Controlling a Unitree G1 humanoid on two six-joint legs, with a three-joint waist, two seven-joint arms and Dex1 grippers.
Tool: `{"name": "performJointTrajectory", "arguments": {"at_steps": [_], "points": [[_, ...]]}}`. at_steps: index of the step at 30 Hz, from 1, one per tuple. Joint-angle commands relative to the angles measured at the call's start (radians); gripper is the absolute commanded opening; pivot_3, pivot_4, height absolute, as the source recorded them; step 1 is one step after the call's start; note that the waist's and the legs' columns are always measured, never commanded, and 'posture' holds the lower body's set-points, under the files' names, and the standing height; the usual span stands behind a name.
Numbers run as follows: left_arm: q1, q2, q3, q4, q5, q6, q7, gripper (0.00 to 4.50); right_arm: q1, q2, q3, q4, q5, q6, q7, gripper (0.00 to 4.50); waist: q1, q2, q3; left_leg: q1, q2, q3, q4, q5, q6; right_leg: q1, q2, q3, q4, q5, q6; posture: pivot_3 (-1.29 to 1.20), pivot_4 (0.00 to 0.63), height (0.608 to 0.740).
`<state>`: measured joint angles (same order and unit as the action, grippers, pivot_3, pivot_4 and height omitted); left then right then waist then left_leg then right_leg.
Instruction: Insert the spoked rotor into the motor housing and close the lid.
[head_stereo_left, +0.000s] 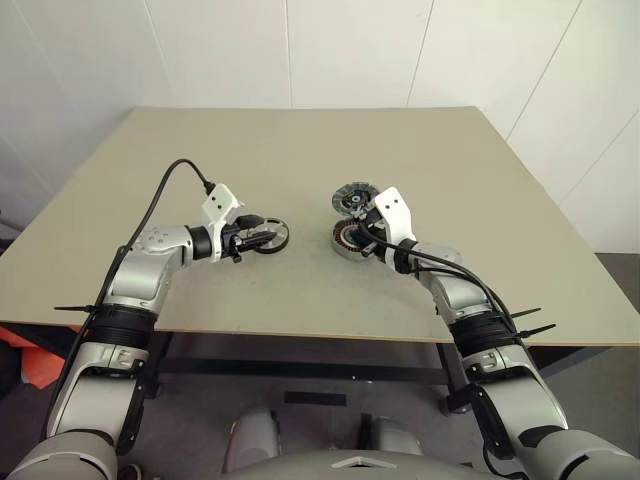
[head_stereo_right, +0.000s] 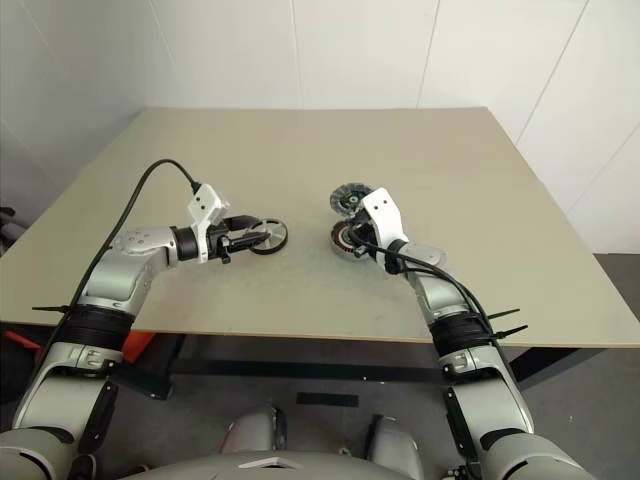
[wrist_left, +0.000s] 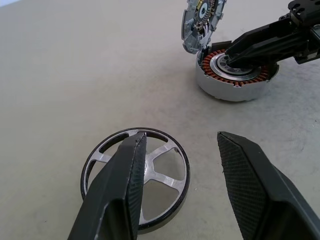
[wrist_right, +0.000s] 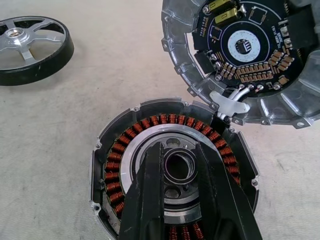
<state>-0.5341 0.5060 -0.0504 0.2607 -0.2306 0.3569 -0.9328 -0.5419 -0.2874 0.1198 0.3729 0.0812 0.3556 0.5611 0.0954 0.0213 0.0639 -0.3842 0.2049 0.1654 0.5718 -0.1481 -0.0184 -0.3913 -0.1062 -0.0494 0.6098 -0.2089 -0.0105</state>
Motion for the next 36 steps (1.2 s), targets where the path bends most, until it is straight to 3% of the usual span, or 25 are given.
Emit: {"name": "performJointTrajectory", "arguments": {"at_steps": [1, 9, 18, 21, 32, 36], "points": [[-0.027, 0.003, 0.010, -0.009, 0.002, -0.020, 0.007, 2.39, 0.003, 0.002, -0.005, -0.025, 0.011, 0.012, 0.019, 1.66, 0.000, 0.000, 0.000, 0.000, 0.000, 0.000, 0.000, 0.000, 0.000, 0.000, 0.000, 0.000, 0.000, 0.000, 0.000, 0.00, 0.000, 0.740], [-0.024, -0.004, 0.006, 0.000, 0.012, -0.027, 0.013, 2.39, -0.007, -0.004, -0.016, -0.027, -0.008, -0.031, -0.010, 4.36, 0.000, 0.000, 0.000, 0.000, 0.000, 0.000, 0.000, 0.000, 0.000, 0.000, 0.000, 0.000, 0.000, 0.000, 0.000, 0.00, 0.000, 0.740], [-0.032, -0.018, -0.004, 0.025, 0.026, -0.038, 0.014, 2.39, 0.014, -0.021, -0.040, -0.087, 0.028, -0.021, 0.023, 4.47, 0.001, 0.000, 0.000, -0.001, 0.000, 0.000, 0.000, 0.000, 0.000, -0.001, 0.000, 0.000, -0.001, 0.000, 0.000, 0.00, 0.000, 0.740], [-0.035, -0.020, -0.006, 0.032, 0.031, -0.043, 0.014, 2.39, 0.024, -0.022, -0.038, -0.106, 0.028, -0.014, 0.031, 3.86, 0.000, 0.000, 0.000, -0.001, 0.000, 0.000, 0.000, 0.000, 0.000, -0.001, 0.000, 0.000, -0.001, 0.000, 0.000, 0.00, 0.000, 0.740], [-0.030, -0.012, -0.008, 0.030, 0.038, -0.045, 0.015, 2.39, 0.014, -0.005, -0.035, -0.098, 0.026, -0.008, 0.044, 0.13, 0.000, 0.000, 0.000, -0.001, 0.000, 0.000, -0.001, 0.000, 0.000, -0.001, 0.000, 0.000, -0.001, 0.000, 0.000, 0.00, 0.000, 0.740], [-0.028, -0.010, -0.007, 0.027, 0.040, -0.043, 0.018, 2.39, 0.002, -0.004, -0.035, -0.089, 0.016, -0.013, 0.037, 0.02, 0.000, 0.000, 0.000, -0.001, 0.000, 0.000, -0.001, 0.000, 0.000, -0.001, 0.000, 0.000, -0.001, 0.000, 0.000, 0.00, 0.000, 0.740]]}}
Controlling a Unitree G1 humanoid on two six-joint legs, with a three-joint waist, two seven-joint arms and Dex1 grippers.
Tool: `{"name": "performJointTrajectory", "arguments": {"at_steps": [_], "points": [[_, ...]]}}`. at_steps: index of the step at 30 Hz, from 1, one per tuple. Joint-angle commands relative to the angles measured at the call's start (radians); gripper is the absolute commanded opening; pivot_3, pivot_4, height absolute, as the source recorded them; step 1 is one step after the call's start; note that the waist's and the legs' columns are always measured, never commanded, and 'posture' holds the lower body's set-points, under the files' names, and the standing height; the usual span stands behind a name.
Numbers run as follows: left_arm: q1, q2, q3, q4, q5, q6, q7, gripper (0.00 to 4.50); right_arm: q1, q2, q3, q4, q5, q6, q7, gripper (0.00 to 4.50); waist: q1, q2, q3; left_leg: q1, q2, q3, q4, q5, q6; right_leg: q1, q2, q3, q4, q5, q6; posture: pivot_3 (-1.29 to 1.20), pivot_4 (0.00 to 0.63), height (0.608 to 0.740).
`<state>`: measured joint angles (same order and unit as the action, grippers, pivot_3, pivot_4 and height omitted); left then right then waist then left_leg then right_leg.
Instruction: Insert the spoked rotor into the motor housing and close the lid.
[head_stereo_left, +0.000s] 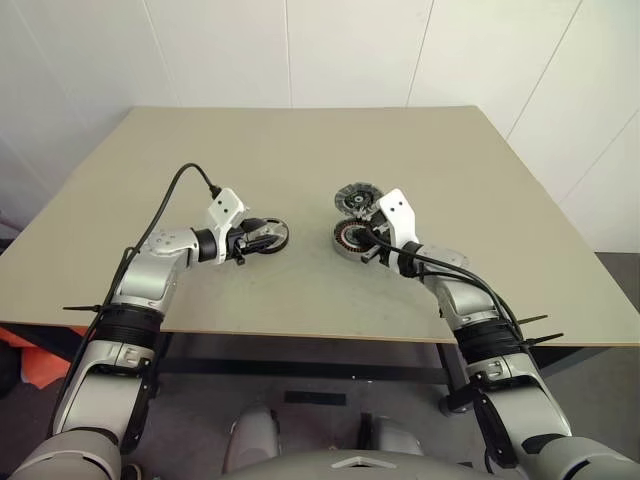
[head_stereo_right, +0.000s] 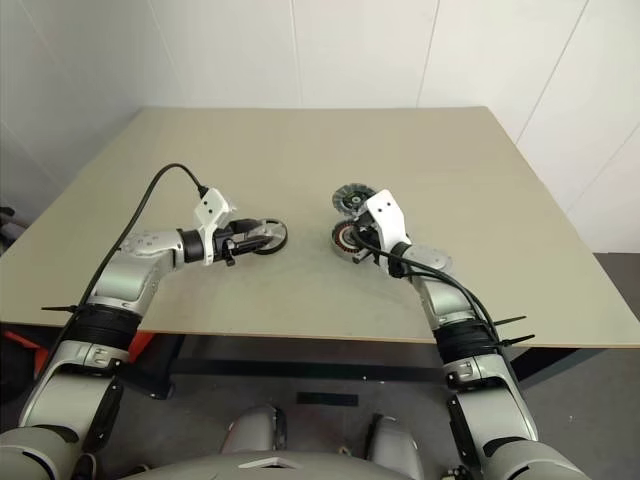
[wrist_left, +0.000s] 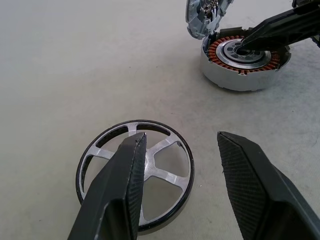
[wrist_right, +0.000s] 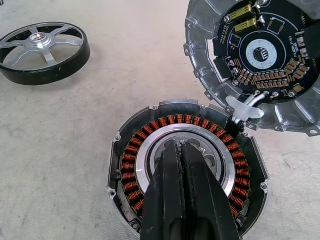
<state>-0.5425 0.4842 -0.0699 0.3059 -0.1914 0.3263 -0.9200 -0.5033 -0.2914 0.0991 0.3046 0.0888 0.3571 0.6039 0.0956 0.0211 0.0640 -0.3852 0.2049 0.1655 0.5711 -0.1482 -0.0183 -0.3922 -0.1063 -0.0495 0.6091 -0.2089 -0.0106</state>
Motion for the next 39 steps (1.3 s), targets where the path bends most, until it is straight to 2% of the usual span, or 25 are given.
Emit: {"name": "performJointTrajectory", "arguments": {"at_steps": [1, 14, 20, 23, 39], "points": [[-0.018, 0.012, 0.013, -0.019, 0.000, -0.011, 0.006, 2.39, -0.039, 0.001, -0.014, -0.018, 0.007, -0.015, -0.006, 0.02, 0.000, 0.000, 0.000, 0.000, 0.000, 0.000, 0.000, 0.000, 0.000, 0.000, 0.000, 0.000, 0.000, 0.000, 0.000, 0.00, 0.000, 0.740], [-0.015, 0.015, 0.013, -0.024, 0.006, -0.009, 0.013, 2.39, 0.000, -0.006, 0.044, 0.070, -0.060, -0.004, -0.032, 0.02, 0.000, -0.001, -0.001, 0.001, 0.000, 0.000, 0.000, 0.000, 0.000, 0.000, 0.000, 0.000, 0.000, 0.000, 0.000, 0.00, 0.000, 0.740], [-0.012, 0.012, 0.008, -0.027, 0.008, -0.005, 0.011, 2.39, -0.009, -0.003, 0.000, -0.023, -0.018, -0.001, -0.034, 0.02, 0.000, -0.001, -0.001, 0.003, 0.000, 0.000, 0.000, 0.000, 0.000, 0.003, 0.000, 0.000, 0.000, -0.003, 0.005, 0.00, 0.000, 0.740], [-0.012, 0.011, 0.007, -0.027, 0.008, -0.004, 0.010, 2.39, -0.023, -0.018, -0.008, -0.046, -0.021, 0.011, -0.038, 0.02, 0.000, -0.001, -0.001, 0.003, 0.000, 0.000, 0.000, 0.000, 0.000, 0.002, 0.000, 0.000, 0.000, -0.002, 0.003, 0.00, 0.000, 0.740], [-0.004, 0.008, 0.006, -0.032, 0.008, 0.000, 0.014, 2.39, -0.074, -0.011, -0.011, 0.006, -0.025, -0.014, -0.067, 0.02, 0.000, -0.001, -0.001, 0.000, 0.000, 0.001, -0.001, 0.000, 0.000, -0.001, 0.000, 0.000, -0.001, 0.000, 0.000, 0.00, 0.000, 0.740]]}}
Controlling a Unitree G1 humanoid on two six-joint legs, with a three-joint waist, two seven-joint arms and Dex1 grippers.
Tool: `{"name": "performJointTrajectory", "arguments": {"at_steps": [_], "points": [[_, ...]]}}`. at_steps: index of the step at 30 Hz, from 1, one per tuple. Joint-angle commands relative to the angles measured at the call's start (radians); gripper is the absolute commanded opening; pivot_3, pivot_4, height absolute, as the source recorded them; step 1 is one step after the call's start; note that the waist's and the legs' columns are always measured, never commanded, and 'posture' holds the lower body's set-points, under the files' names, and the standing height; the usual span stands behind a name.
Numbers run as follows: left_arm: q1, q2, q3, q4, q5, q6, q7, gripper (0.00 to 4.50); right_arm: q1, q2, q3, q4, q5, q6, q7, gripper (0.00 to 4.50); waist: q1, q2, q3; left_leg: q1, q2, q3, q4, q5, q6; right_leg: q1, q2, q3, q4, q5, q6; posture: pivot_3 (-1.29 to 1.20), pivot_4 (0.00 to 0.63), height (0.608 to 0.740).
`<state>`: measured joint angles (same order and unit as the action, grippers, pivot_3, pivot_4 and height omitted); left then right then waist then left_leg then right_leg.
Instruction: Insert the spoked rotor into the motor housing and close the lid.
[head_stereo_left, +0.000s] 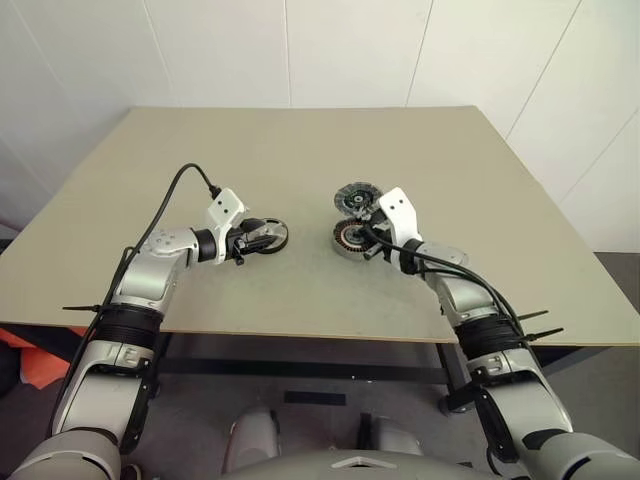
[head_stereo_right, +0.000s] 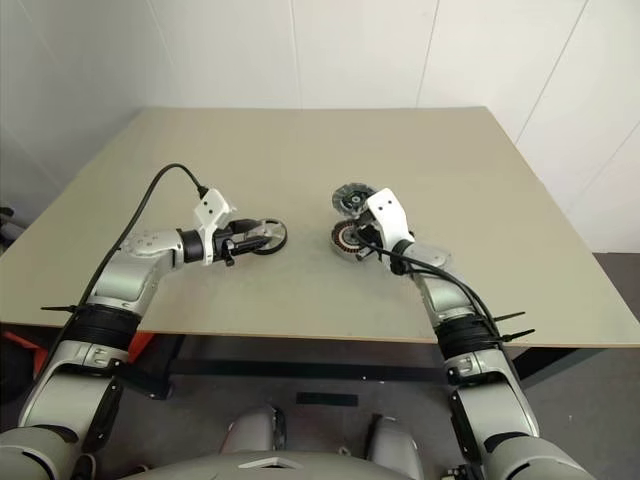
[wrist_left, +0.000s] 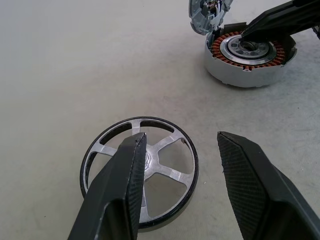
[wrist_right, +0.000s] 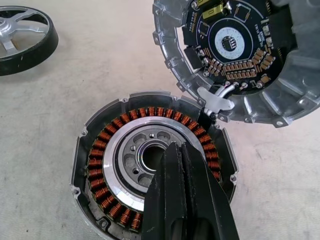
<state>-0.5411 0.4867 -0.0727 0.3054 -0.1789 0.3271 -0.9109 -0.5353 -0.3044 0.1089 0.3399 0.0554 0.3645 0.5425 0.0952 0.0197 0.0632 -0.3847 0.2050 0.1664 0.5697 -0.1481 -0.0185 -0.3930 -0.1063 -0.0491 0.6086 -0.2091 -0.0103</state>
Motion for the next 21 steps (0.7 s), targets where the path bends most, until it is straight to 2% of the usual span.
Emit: {"name": "performJointTrajectory", "arguments": {"at_steps": [1, 8, 16, 21], "points": [[-0.004, 0.007, 0.010, -0.033, -0.005, 0.000, 0.005, 2.39, -0.048, 0.001, -0.020, -0.039, 0.008, -0.019, -0.005, 0.02, 0.000, 0.000, 0.000, 0.000, 0.000, 0.000, 0.000, 0.000, 0.000, 0.000, 0.000, 0.000, 0.000, 0.000, 0.000, 0.00, 0.000, 0.740], [0.004, 0.010, 0.013, -0.042, -0.006, 0.005, 0.008, 2.39, -0.067, 0.007, -0.013, -0.072, 0.011, -0.007, -0.003, 0.02, 0.000, 0.000, 0.000, -0.001, 0.000, 0.001, -0.001, 0.000, 0.000, -0.002, 0.000, 0.000, 0.000, 0.000, 0.000, 0.00, 0.000, 0.740], [0.003, 0.011, 0.019, -0.033, -0.002, -0.001, 0.020, 2.39, -0.010, 0.055, 0.027, 0.028, -0.022, -0.011, -0.024, 0.02, 0.001, 0.000, 0.000, -0.001, 0.000, 0.001, -0.001, 0.000, 0.000, -0.002, 0.000, 0.001, 0.000, 0.000, 0.000, 0.00, 0.000, 0.740], [0.010, 0.013, 0.022, -0.041, -0.007, 0.004, 0.024, 2.39, -0.004, 0.051, 0.008, -0.010, -0.010, -0.002, -0.023, 0.02, 0.000, 0.000, 0.000, 0.000, 0.000, 0.002, -0.001, 0.000, 0.000, -0.001, 0.000, 0.002, 0.000, 0.000, 0.000, 0.00, 0.000, 0.740]]}}
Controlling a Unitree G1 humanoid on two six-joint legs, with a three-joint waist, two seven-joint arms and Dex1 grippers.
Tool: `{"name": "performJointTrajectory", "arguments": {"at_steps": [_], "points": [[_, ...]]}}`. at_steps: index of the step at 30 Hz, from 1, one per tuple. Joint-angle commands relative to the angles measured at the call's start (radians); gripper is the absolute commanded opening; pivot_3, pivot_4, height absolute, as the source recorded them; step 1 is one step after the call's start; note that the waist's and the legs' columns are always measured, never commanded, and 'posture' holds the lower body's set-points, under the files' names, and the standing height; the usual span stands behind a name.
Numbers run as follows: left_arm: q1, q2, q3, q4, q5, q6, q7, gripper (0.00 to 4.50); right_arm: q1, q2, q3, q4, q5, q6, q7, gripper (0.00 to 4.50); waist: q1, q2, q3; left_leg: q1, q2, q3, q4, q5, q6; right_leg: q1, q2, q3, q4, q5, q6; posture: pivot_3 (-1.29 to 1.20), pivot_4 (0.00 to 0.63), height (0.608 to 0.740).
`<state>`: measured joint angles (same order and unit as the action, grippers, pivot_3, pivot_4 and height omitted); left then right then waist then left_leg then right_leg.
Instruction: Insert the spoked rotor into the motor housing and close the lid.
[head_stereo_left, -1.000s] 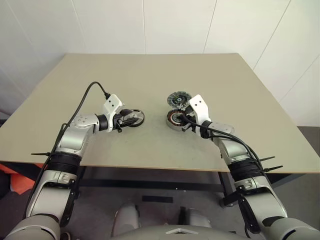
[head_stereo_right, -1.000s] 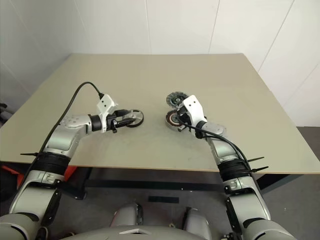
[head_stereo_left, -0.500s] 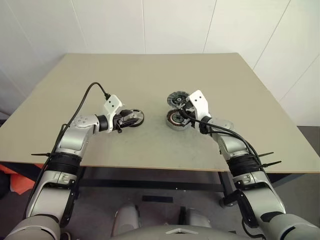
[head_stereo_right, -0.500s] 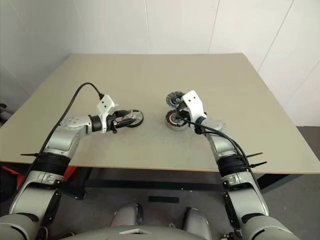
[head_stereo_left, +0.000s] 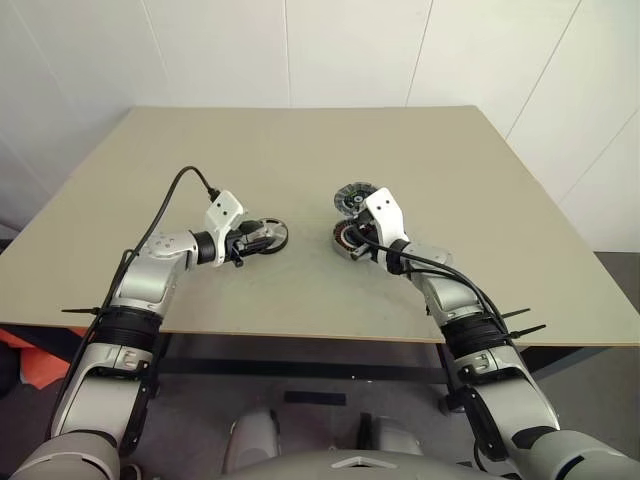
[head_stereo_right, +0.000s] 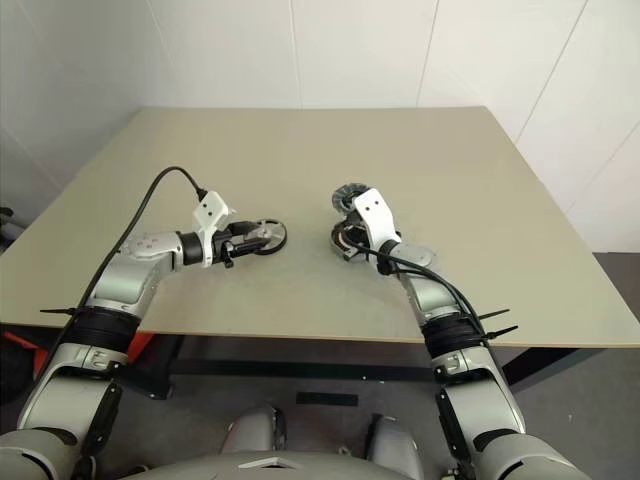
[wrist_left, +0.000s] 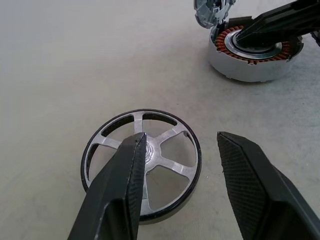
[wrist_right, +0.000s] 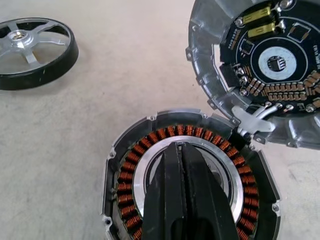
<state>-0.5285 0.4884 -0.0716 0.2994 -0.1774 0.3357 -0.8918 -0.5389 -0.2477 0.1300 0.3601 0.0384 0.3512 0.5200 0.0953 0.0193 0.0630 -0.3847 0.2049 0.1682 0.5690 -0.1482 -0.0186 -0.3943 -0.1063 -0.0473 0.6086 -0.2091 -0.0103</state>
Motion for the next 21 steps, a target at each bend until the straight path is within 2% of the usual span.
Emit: {"name": "performJointTrajectory", "arguments": {"at_steps": [1, 10, 21], "points": [[-0.001, 0.011, 0.020, -0.034, -0.009, -0.005, 0.005, 2.39, -0.005, -0.013, -0.018, -0.038, 0.007, 0.011, -0.001, 0.02, 0.000, 0.000, 0.000, 0.000, 0.000, 0.000, 0.000, 0.000, 0.000, 0.000, 0.000, 0.000, 0.000, 0.000, 0.000, 0.00, 0.000, 0.740], [0.001, 0.028, 0.041, -0.019, -0.018, 0.000, 0.004, 2.39, -0.025, -0.063, -0.057, -0.200, 0.038, 0.060, 0.017, 0.02, 0.001, 0.000, 0.000, -0.001, 0.000, 0.001, -0.002, 0.000, 0.000, -0.002, 0.000, 0.000, 0.000, 0.000, 0.000, 0.00, 0.000, 0.740], [0.028, 0.025, 0.066, -0.001, -0.028, 0.019, 0.034, 2.39, -0.010, -0.060, -0.050, -0.193, 0.028, 0.066, 0.007, 0.02, 0.000, 0.000, 0.000, -0.001, 0.000, 0.002, -0.002, 0.000, 0.000, -0.003, 0.000, 0.002, 0.000, 0.000, 0.000, 0.00, 0.000, 0.740]]}}
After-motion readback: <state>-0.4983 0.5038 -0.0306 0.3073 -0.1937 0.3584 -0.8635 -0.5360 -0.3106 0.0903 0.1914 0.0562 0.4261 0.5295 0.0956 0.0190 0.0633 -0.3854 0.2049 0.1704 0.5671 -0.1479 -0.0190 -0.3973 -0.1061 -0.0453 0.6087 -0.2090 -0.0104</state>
